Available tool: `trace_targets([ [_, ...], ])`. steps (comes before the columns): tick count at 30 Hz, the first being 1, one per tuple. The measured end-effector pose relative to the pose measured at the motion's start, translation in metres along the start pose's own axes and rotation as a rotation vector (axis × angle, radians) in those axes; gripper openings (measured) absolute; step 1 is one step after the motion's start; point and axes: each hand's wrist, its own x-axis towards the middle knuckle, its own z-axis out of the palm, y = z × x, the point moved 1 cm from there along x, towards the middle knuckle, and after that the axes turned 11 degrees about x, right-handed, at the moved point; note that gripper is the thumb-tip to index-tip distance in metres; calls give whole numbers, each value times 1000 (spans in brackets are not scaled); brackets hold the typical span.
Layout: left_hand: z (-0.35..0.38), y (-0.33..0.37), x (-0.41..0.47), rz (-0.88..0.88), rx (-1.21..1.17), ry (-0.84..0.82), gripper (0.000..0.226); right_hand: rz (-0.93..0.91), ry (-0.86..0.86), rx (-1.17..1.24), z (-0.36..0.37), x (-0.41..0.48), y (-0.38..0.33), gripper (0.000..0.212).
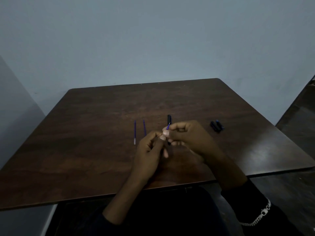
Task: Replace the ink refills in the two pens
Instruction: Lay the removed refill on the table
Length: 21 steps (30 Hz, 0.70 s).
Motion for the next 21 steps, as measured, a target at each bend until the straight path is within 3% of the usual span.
trace_targets([
  [4, -5, -4, -2, 8, 9, -10, 27, -7, 47, 87, 11, -1, 4, 10],
  [16, -48, -22, -18, -83, 1, 78, 24, -75, 126, -2, 35, 64, -40, 6],
  [21, -86, -26, -25, -100, 55, 174, 22, 107, 24, -85, 74, 140, -30, 10],
])
